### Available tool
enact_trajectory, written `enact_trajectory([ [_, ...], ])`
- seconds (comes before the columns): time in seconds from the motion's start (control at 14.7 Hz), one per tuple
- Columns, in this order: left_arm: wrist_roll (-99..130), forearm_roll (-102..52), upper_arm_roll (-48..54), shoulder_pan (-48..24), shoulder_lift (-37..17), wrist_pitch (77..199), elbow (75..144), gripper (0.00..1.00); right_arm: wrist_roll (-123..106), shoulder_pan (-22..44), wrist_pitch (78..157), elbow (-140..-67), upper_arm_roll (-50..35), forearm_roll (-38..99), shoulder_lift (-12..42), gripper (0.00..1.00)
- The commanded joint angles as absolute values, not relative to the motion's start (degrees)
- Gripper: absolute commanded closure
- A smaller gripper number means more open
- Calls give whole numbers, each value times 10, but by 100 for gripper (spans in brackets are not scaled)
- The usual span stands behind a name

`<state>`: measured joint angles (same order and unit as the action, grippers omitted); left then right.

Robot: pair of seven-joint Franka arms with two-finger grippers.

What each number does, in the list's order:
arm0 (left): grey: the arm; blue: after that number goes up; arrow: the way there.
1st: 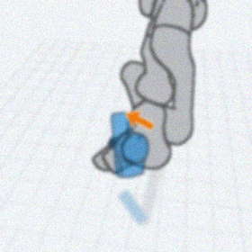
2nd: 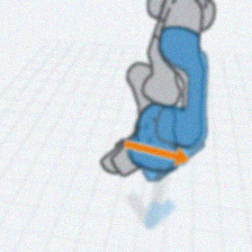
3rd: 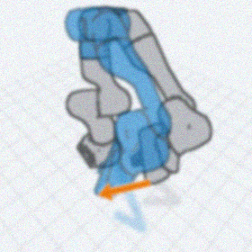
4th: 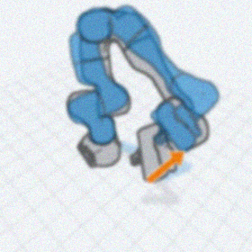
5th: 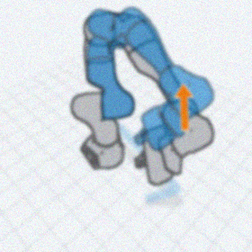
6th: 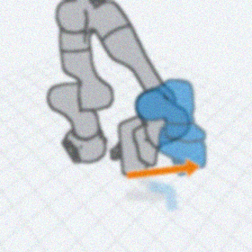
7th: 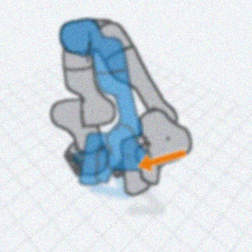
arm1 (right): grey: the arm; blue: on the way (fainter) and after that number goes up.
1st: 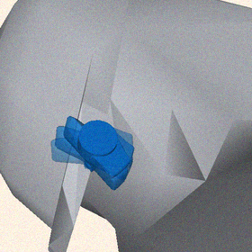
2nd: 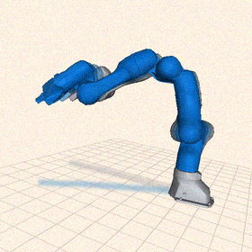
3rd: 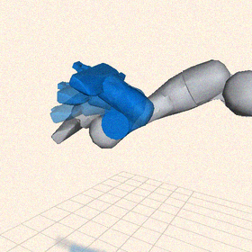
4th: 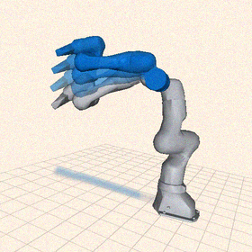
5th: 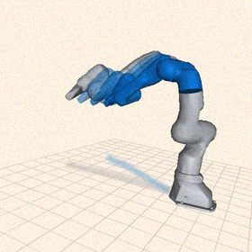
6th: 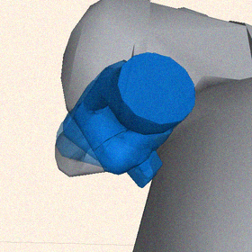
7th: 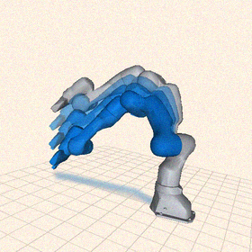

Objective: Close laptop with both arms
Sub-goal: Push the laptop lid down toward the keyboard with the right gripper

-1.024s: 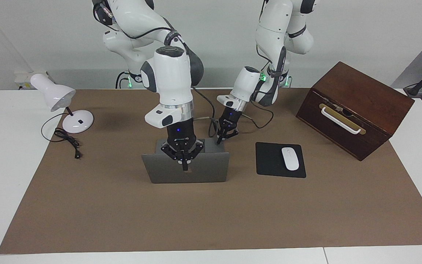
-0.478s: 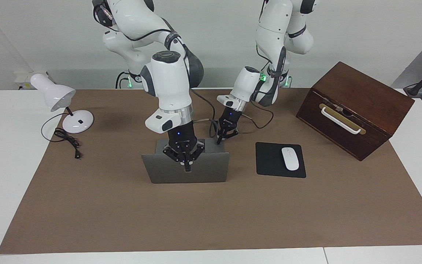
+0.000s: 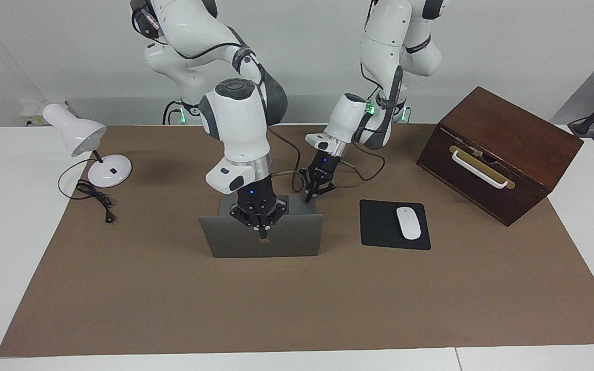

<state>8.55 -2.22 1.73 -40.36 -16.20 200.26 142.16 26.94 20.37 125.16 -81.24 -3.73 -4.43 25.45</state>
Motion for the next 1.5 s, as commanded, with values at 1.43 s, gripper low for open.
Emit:
enact_trajectory([
  [1.43,55,-25,-4,-417,-198,2007,1419,100,207,200,1208,-1003,-44,96,212,100],
])
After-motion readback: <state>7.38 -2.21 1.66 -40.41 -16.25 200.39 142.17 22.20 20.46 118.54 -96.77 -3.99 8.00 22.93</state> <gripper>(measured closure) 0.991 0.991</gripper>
